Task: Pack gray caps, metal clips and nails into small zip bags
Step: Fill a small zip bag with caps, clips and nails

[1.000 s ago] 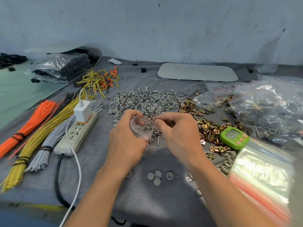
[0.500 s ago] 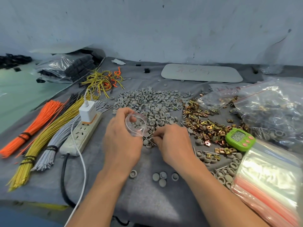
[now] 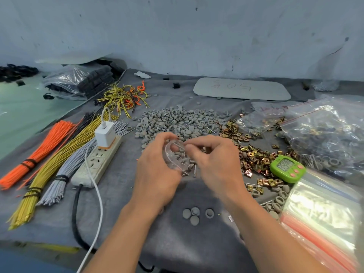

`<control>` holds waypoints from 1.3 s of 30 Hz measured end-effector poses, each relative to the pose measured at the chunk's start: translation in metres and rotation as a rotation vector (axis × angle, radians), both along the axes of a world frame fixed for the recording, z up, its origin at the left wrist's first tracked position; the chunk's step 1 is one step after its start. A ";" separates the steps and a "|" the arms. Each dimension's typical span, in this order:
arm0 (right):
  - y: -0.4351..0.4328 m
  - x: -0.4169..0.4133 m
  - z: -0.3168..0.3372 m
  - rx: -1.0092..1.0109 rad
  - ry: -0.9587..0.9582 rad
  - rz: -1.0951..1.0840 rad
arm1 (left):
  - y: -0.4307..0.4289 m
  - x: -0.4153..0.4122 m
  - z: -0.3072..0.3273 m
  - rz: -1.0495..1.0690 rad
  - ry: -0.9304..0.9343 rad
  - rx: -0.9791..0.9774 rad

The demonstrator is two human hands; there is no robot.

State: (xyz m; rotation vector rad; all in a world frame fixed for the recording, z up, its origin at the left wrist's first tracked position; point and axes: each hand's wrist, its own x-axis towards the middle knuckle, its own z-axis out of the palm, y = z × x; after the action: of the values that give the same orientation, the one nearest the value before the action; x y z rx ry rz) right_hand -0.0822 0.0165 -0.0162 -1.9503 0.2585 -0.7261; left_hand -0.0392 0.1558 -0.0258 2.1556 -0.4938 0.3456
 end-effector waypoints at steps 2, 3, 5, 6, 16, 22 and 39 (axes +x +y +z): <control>-0.011 0.000 0.000 0.091 0.014 -0.073 | 0.002 0.001 0.002 0.051 -0.010 -0.069; -0.017 0.001 -0.002 0.063 0.060 -0.104 | 0.003 0.001 0.003 0.080 -0.026 -0.104; -0.022 0.002 -0.006 -0.064 0.211 -0.112 | 0.005 0.000 0.006 0.141 -0.089 -0.155; -0.021 0.003 -0.008 -0.122 0.291 -0.092 | 0.006 0.000 0.007 0.167 -0.129 -0.165; 0.000 0.010 -0.022 -0.627 0.470 -0.111 | 0.004 0.000 -0.001 0.103 -0.084 -0.021; -0.004 0.002 -0.009 -0.143 0.124 -0.067 | 0.002 0.006 -0.004 0.027 -0.007 0.105; -0.022 0.005 -0.006 -0.004 0.150 -0.084 | 0.010 0.009 0.000 0.057 -0.073 -0.082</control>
State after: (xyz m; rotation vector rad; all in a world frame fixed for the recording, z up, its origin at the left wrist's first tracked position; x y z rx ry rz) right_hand -0.0776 -0.0054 -0.0219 -2.0101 0.4330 -0.6358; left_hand -0.0305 0.1654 -0.0262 2.0860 -0.4519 0.4694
